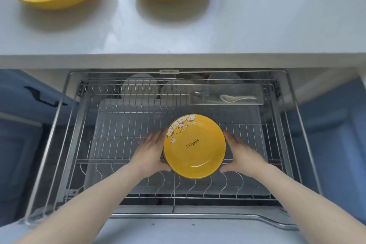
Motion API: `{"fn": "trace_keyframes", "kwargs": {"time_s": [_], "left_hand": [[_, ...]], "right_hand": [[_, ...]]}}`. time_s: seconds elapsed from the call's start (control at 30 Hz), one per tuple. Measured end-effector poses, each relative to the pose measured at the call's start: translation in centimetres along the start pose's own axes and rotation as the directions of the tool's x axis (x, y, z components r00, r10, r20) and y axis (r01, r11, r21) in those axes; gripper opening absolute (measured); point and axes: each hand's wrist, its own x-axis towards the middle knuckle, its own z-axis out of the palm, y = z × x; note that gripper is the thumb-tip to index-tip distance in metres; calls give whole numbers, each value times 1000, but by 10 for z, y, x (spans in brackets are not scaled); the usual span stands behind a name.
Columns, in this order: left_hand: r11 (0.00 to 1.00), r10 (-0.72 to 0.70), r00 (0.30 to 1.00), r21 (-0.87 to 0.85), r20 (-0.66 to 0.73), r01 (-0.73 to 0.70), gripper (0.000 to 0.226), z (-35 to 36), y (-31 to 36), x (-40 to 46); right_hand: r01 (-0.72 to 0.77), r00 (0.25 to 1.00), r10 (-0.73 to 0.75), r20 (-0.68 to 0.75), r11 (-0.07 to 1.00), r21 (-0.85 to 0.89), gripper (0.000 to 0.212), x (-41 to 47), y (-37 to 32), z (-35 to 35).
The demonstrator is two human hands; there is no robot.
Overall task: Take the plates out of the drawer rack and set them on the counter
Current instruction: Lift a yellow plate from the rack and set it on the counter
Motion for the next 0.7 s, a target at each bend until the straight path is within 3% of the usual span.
{"fn": "trace_keyframes", "kwargs": {"time_s": [0.43,0.7], "left_hand": [[965,-50,999,-256,19,53,135,14,-10,6],[956,32,999,-291,-35,-41,137,-31,-3,1]], "right_hand": [[147,987,-123,-106,954,261,122,8,1,4],[236,968,-191,-165,917,321,118,-10,-13,-29]]}}
